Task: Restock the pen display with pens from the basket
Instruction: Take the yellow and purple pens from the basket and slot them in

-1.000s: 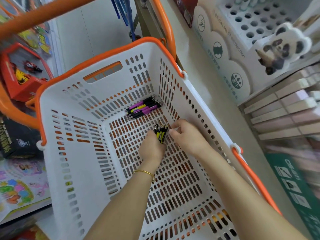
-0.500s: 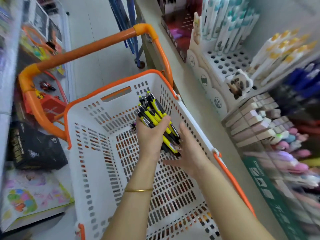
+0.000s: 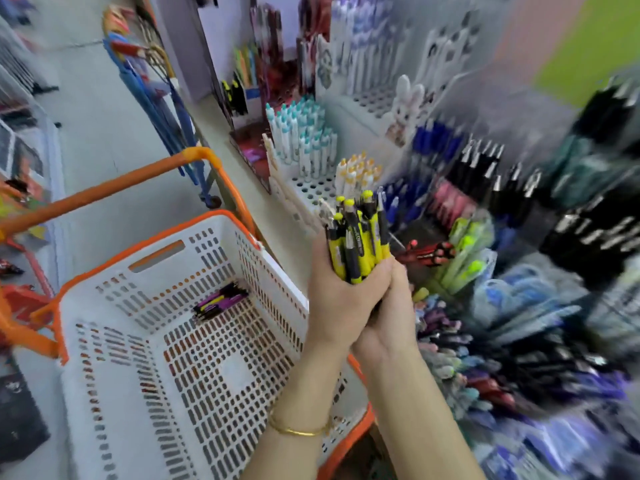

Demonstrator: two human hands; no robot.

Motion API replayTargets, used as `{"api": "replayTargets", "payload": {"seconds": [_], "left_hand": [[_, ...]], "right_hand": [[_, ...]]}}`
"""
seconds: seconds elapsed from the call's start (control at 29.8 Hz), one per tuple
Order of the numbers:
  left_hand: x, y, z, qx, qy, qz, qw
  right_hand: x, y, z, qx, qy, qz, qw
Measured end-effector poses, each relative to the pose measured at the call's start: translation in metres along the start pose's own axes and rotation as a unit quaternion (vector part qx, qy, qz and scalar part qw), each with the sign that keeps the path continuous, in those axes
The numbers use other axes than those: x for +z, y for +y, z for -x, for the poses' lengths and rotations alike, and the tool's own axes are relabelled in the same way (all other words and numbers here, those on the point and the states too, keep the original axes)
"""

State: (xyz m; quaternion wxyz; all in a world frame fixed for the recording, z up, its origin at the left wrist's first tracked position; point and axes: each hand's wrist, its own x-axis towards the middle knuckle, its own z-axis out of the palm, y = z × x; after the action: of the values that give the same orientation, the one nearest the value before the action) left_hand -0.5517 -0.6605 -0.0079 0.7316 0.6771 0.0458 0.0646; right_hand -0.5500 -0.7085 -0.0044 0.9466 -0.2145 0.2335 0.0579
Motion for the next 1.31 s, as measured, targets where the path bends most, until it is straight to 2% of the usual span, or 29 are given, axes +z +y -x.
{"api": "replayTargets", "payload": {"seconds": [0.2, 0.4, 0.5, 0.57, 0.6, 0.67, 0.74, 0.84, 0.97, 1.11, 1.18, 1.28, 1.31], "left_hand": [[0.026, 0.013, 0.011, 0.007, -0.021, 0.023, 1.0], [0.034, 0.018, 0.012, -0.032, -0.028, 0.052, 0.998], [0.033, 0.02, 0.011, -0.051, -0.016, 0.079, 0.995], [0.031, 0.023, 0.011, -0.071, -0.019, 0.113, 0.991], [0.028, 0.024, 0.011, -0.081, -0.022, 0.126, 0.988], [0.021, 0.026, 0.012, -0.096, -0.026, 0.151, 0.984], [0.013, 0.027, 0.014, -0.097, -0.035, 0.159, 0.982], [0.004, 0.029, 0.024, -0.106, -0.068, 0.153, 0.98], [-0.001, 0.029, 0.033, -0.133, -0.099, 0.154, 0.974], [-0.006, 0.032, 0.036, -0.146, -0.129, 0.173, 0.965], [-0.009, 0.031, 0.036, -0.167, -0.14, 0.189, 0.958], [-0.013, 0.028, 0.034, -0.191, -0.144, 0.198, 0.951], [-0.015, 0.026, 0.032, -0.197, -0.143, 0.198, 0.949]], "right_hand": [[-0.009, -0.026, 0.012, -0.009, 0.028, -0.012, 1.0], [-0.009, -0.037, 0.023, -0.009, 0.038, 0.004, 0.999], [-0.007, -0.042, 0.031, -0.002, 0.021, 0.056, 0.998], [-0.007, -0.045, 0.036, -0.01, 0.01, 0.136, 0.991], [-0.009, -0.046, 0.038, -0.039, 0.007, 0.225, 0.974], [-0.008, -0.049, 0.042, -0.125, 0.012, 0.41, 0.903], [-0.004, -0.055, 0.046, -0.203, 0.015, 0.463, 0.863], [0.01, -0.069, 0.045, -0.291, -0.049, 0.504, 0.812], [0.027, -0.077, 0.036, -0.293, -0.143, 0.585, 0.743], [0.026, -0.078, 0.021, -0.283, -0.153, 0.674, 0.665], [0.028, -0.078, 0.017, -0.265, -0.163, 0.671, 0.673], [0.029, -0.08, 0.014, -0.207, -0.182, 0.6, 0.751], [0.028, -0.079, 0.012, -0.196, -0.181, 0.583, 0.767]]}}
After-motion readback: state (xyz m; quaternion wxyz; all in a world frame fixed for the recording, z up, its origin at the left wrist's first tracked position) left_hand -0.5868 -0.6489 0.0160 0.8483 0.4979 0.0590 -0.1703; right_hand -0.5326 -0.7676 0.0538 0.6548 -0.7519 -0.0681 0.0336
